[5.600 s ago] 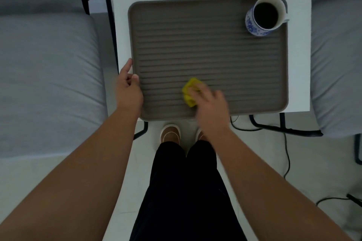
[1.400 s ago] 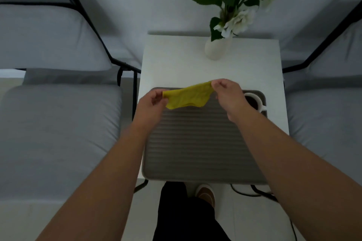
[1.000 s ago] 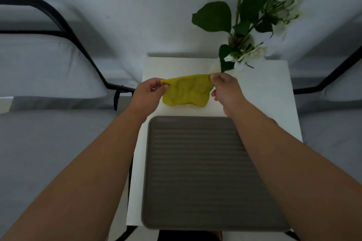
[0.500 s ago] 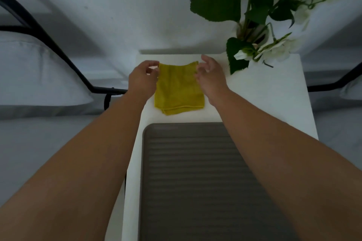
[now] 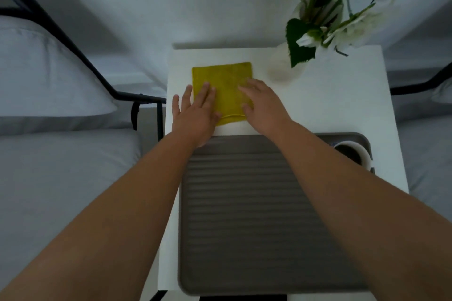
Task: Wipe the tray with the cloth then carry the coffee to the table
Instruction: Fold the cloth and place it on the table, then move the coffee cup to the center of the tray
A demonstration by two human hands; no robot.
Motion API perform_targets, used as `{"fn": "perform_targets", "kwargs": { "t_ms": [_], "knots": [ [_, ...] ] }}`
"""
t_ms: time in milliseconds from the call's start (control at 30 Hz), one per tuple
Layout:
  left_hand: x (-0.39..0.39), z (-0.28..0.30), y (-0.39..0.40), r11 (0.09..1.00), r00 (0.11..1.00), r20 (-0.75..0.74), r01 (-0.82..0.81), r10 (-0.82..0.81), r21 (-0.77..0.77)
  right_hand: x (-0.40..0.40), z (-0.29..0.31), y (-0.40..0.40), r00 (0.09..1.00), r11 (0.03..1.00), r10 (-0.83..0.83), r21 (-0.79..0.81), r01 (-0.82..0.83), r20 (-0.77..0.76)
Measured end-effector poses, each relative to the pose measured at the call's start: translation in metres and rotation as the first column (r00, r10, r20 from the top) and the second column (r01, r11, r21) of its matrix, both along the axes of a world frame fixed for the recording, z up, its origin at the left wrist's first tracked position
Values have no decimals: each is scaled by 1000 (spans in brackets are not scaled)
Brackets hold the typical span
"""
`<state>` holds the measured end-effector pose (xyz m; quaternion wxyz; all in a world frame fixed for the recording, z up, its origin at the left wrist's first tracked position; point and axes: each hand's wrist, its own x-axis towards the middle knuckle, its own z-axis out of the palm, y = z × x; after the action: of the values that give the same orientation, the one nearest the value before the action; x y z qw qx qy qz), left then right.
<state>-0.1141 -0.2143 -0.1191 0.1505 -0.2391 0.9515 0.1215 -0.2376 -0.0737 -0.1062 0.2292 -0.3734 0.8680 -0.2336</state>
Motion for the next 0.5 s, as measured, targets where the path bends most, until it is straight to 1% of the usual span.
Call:
{"fn": "perform_targets", "kwargs": {
  "t_ms": [33,100,233,300,367,433,500],
  "knots": [
    [2,4,4,1000,1000,-13,7,-7,2,2,8,9,998,997,-56,-46,56,3],
    [7,13,16,999,998,-64,15,-13,39,6,24,37,984,981,-176,-84,175,-3],
    [15,28,60,979,977,-214,58,-16,194,10,50,104,944,943,-330,-61,328,-18],
    [16,35,87,949,963,-270,83,3,306,7,60,140,899,897,-438,-55,438,12],
    [15,38,114,906,955,-297,123,3,405,0,65,178,844,843,-536,-49,535,2],
    [14,37,136,870,957,-290,130,16,476,-5,65,206,794,794,-608,-36,607,9],
    [7,35,159,845,963,-269,128,19,519,-9,63,232,729,731,-680,-11,683,70]
  ]
}}
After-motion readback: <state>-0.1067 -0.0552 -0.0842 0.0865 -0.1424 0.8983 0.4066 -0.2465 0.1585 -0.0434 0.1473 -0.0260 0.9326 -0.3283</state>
